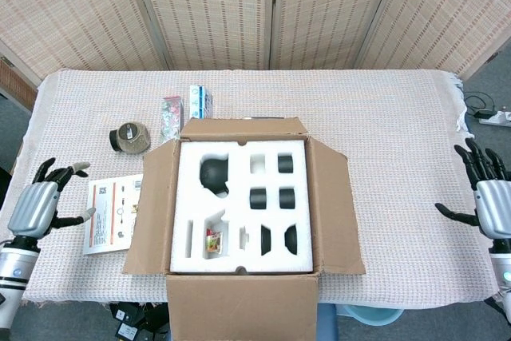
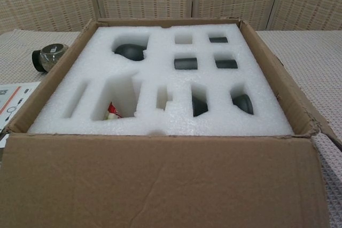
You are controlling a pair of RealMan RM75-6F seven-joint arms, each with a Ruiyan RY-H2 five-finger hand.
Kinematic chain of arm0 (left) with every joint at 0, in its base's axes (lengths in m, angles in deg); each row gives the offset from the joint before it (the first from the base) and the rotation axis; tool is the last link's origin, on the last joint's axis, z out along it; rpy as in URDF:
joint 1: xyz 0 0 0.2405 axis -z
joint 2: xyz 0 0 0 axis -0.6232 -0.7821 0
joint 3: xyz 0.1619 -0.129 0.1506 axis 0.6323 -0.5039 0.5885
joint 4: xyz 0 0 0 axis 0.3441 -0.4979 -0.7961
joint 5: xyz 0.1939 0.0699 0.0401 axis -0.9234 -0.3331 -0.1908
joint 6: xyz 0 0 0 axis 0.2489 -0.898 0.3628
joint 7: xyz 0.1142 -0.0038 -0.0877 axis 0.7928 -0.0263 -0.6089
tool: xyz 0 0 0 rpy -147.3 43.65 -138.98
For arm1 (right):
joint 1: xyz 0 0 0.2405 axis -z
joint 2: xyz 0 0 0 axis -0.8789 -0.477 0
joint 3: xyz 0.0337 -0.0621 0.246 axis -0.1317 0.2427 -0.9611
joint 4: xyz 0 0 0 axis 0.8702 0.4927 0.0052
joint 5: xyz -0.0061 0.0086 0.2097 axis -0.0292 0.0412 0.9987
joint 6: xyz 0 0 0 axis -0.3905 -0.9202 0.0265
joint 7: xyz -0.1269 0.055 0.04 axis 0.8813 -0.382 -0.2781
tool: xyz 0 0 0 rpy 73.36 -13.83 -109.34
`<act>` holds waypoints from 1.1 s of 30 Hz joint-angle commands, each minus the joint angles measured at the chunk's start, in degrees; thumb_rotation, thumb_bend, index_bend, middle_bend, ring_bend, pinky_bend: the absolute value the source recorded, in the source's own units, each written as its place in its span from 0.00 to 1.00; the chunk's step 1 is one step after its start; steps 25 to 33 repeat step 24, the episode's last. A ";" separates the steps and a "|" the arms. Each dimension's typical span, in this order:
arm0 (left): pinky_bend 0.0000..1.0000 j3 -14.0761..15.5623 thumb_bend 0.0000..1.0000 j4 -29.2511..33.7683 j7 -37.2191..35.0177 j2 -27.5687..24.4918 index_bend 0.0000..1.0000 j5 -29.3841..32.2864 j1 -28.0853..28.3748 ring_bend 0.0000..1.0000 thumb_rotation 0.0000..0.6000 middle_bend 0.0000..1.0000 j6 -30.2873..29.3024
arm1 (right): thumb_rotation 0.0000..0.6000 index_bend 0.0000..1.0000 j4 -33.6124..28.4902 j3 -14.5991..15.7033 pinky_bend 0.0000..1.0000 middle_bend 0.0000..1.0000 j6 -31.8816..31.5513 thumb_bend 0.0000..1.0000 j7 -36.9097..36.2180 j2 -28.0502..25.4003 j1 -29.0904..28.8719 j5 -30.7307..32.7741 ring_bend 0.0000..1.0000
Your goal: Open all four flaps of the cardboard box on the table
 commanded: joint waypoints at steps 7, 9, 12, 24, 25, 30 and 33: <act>0.00 1.57 0.26 0.90 7.52 4.61 0.22 -3.78 -6.95 0.27 1.00 0.34 -7.25 | 1.00 0.00 0.02 2.18 0.05 0.02 -1.23 0.15 -1.19 0.89 3.33 -1.06 0.15; 0.00 1.80 0.26 0.47 8.35 5.52 0.22 -5.00 -8.08 0.27 1.00 0.34 -8.29 | 1.00 0.00 -0.29 2.59 0.05 0.02 -0.96 0.15 -1.95 0.63 3.72 -1.46 0.15; 0.00 2.02 0.26 -0.15 9.54 6.50 0.22 -6.24 -9.35 0.27 1.00 0.34 -9.31 | 1.00 0.00 -0.67 2.77 0.05 0.02 -0.98 0.15 -2.51 0.32 4.23 -1.67 0.15; 0.00 0.23 0.26 -3.31 13.83 10.61 0.22 -10.73 -12.50 0.26 1.00 0.32 -12.85 | 1.00 0.00 -2.25 3.26 0.05 0.03 0.07 0.15 -5.80 -1.10 5.13 -3.15 0.16; 0.00 0.23 0.26 -3.31 13.83 10.61 0.22 -10.73 -12.50 0.26 1.00 0.32 -12.85 | 1.00 0.00 -2.25 3.26 0.05 0.03 0.07 0.15 -5.80 -1.10 5.13 -3.15 0.16; 0.00 0.23 0.26 -3.31 13.83 10.61 0.22 -10.73 -12.50 0.26 1.00 0.32 -12.85 | 1.00 0.00 -2.25 3.26 0.05 0.03 0.07 0.15 -5.80 -1.10 5.13 -3.15 0.16; 0.00 0.23 0.26 -3.31 13.83 10.61 0.22 -10.73 -12.50 0.26 1.00 0.32 -12.85 | 1.00 0.00 -2.25 3.26 0.05 0.03 0.07 0.15 -5.80 -1.10 5.13 -3.15 0.16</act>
